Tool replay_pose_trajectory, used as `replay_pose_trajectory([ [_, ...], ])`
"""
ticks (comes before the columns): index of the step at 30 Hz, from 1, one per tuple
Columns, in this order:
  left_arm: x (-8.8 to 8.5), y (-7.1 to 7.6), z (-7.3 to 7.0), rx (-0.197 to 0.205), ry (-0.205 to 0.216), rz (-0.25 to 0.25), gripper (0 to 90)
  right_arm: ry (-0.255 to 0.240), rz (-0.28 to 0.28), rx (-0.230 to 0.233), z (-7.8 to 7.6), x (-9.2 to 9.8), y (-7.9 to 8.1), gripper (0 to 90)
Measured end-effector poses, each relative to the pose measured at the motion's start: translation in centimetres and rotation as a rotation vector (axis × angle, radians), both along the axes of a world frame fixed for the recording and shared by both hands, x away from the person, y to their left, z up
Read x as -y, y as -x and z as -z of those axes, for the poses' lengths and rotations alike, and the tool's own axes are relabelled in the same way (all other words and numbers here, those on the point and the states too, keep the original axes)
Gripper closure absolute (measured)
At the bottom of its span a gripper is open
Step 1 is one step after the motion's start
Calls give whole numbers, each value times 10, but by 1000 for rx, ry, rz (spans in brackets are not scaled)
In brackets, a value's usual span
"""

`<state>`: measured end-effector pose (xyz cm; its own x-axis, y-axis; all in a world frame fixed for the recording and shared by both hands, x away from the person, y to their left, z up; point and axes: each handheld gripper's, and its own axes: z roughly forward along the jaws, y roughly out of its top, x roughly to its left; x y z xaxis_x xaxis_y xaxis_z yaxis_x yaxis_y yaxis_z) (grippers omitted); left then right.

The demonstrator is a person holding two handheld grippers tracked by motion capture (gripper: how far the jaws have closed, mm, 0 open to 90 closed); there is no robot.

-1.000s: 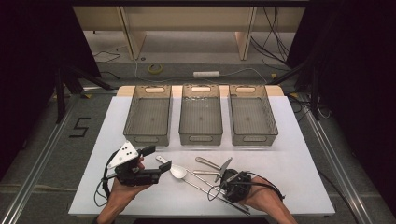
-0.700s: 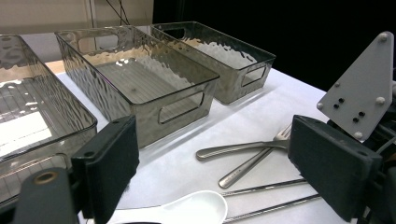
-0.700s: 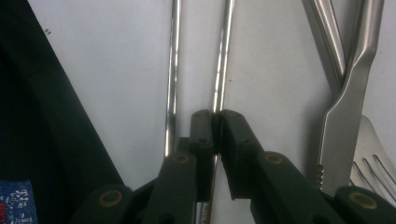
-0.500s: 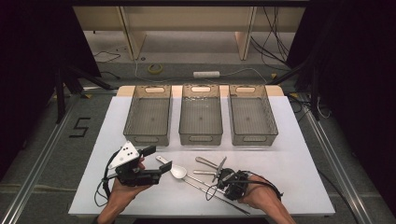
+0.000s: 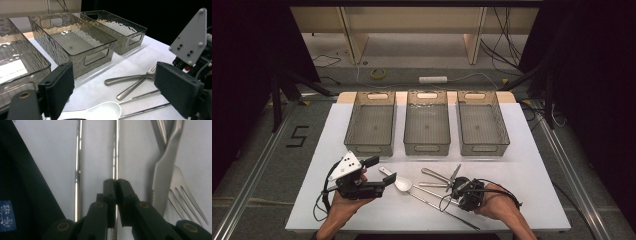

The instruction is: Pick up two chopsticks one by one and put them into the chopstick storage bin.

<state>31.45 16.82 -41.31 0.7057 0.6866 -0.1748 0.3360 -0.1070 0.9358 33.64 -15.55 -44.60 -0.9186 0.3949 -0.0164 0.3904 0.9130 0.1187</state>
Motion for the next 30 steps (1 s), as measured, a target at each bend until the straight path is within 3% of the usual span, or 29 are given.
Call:
replay_pose_trajectory([
  [7, 3, -2, 1, -3, -9, 14, 158, -13, 19, 5, -12, 17, 1, 860],
  [12, 11, -4, 2, -13, -29, 36, 158, -60, 17, 31, -25, 21, 2, 860],
  [14, 15, -5, 1, -12, -49, 56, 158, -72, 3, 41, -29, 21, 1, 860],
  [16, 25, -8, 2, -43, -64, 109, 158, -80, -7, 52, -33, 17, 1, 860],
  [19, 38, -9, 5, -56, -117, 149, 158, -93, -25, 58, -37, 13, 1, 860],
  [25, 69, -11, 9, -86, -283, 274, 160, -103, -86, 78, -47, -11, 2, 859],
  [26, 76, -12, 12, -106, -323, 307, 161, -102, -96, 78, -47, -15, 3, 859],
  [27, 76, -12, 12, -106, -323, 307, 168, -101, -119, 81, -47, -17, 2, 859],
  [30, 86, -13, 16, -123, -401, 354, 175, -102, -148, 83, -50, -25, 2, 860],
])
